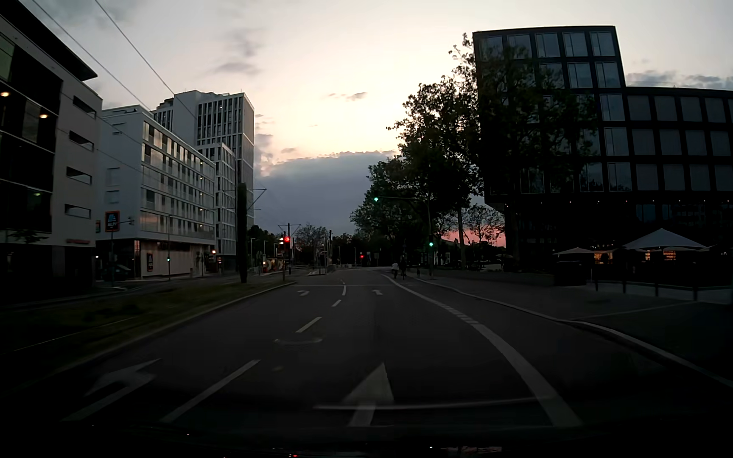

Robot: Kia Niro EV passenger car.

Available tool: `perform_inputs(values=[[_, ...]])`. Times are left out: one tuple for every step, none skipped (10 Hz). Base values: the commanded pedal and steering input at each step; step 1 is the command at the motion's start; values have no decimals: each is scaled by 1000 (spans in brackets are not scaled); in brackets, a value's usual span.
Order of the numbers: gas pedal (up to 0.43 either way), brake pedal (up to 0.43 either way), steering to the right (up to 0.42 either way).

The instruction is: Follow the waypoints while adhering to traffic rules and regulations

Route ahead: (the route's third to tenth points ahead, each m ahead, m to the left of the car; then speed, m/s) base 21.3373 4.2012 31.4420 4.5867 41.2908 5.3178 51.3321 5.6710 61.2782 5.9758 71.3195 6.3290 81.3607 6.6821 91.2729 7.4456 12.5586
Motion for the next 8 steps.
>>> perform_inputs(values=[[67, 0, 3], [67, 0, 3], [67, 0, 3], [67, 0, 0], [67, 0, -1], [67, 0, -2], [67, 0, -3], [67, 0, -4]])
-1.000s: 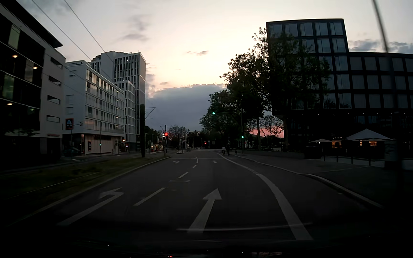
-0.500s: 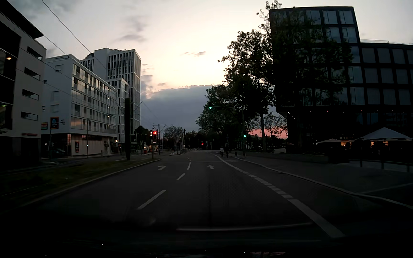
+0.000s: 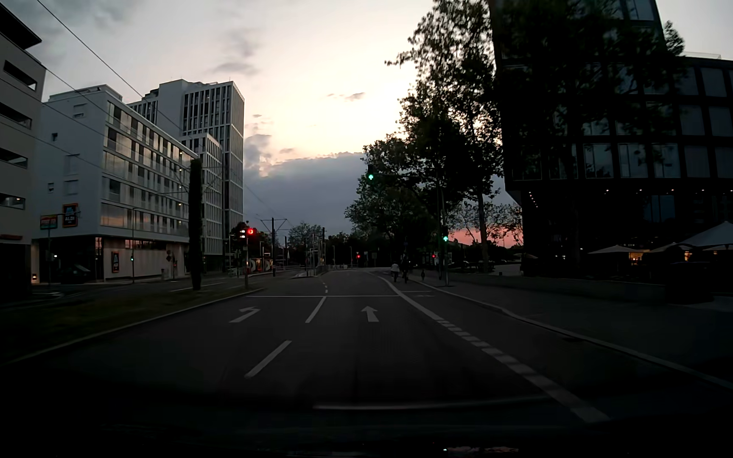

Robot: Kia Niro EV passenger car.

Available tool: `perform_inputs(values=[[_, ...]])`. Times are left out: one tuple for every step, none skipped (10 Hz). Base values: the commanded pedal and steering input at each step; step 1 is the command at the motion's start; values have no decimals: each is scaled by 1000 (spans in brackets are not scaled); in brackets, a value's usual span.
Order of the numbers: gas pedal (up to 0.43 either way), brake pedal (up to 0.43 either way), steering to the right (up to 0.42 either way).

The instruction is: Follow the waypoints while adhering to traffic rules and regulations

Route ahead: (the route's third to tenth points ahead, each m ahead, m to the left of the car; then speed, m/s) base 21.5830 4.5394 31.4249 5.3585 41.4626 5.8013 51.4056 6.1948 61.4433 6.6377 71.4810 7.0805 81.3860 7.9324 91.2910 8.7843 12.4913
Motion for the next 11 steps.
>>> perform_inputs(values=[[67, 0, -4], [67, 0, -6], [67, 0, -6], [67, 0, -6], [67, 0, -8], [67, 0, -13], [67, 0, -16], [67, 0, -17], [67, 0, -18], [67, 0, -19], [67, 0, -19]])
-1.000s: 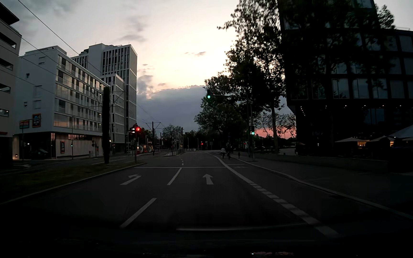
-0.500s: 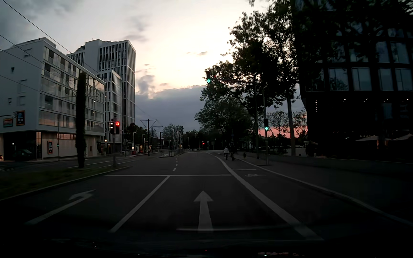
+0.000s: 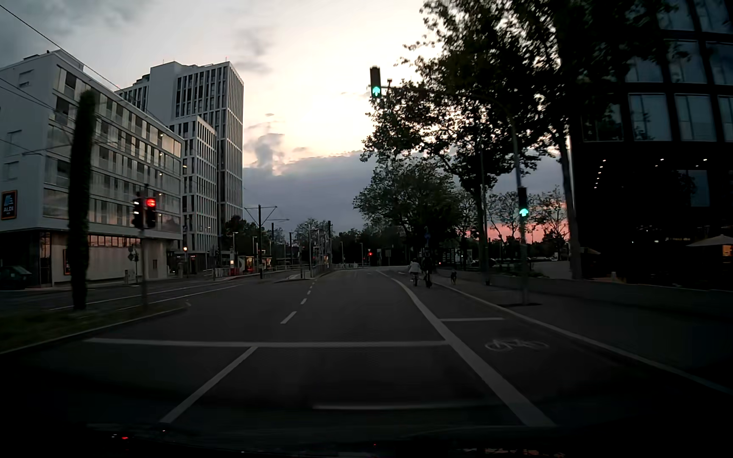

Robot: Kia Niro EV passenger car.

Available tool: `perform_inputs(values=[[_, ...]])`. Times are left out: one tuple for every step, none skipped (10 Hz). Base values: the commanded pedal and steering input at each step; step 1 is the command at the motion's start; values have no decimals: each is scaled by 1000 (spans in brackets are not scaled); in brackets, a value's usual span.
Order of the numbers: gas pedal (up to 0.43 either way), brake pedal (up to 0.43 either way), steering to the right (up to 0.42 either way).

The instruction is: Follow the waypoints while adhering to traffic rules and regulations

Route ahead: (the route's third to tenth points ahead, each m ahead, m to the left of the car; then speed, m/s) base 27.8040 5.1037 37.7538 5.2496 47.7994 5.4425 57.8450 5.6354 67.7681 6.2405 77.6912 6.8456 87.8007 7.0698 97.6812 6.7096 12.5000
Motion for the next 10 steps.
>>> perform_inputs(values=[[67, 0, -19], [67, 0, -19], [67, 0, -19], [67, 0, -19], [67, 0, -19], [67, 0, -19], [67, 0, -19], [67, 0, -19], [67, 0, -19], [67, 0, -19]])
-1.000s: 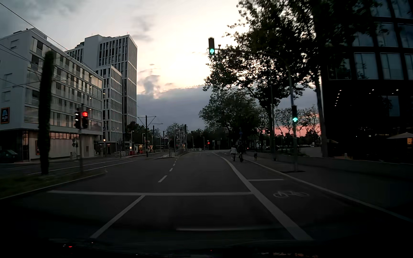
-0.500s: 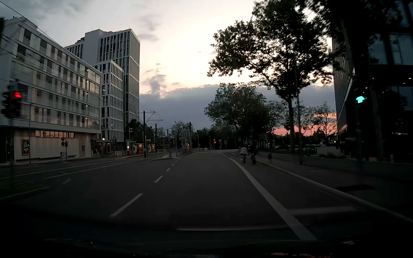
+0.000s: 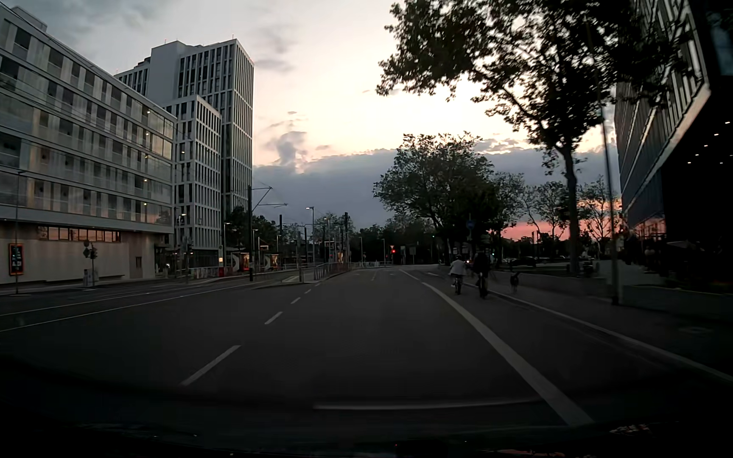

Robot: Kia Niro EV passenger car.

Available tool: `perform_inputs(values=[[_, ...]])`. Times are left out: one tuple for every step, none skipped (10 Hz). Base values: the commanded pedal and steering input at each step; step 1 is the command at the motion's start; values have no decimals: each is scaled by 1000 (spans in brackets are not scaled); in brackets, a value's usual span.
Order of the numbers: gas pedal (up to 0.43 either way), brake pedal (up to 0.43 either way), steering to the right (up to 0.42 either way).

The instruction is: Follow the waypoints while adhering to traffic rules and regulations

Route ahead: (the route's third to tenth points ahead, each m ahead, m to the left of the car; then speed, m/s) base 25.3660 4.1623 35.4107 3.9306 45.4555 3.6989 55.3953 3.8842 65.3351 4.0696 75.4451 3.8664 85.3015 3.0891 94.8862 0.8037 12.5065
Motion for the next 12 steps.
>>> perform_inputs(values=[[67, 0, -19], [67, 0, -19], [67, 0, -19], [67, 0, -18], [67, 0, -16], [67, 0, -12], [67, 0, -9], [67, 0, -6], [67, 0, -6], [67, 0, -6], [67, 0, -6], [67, 0, -5]])
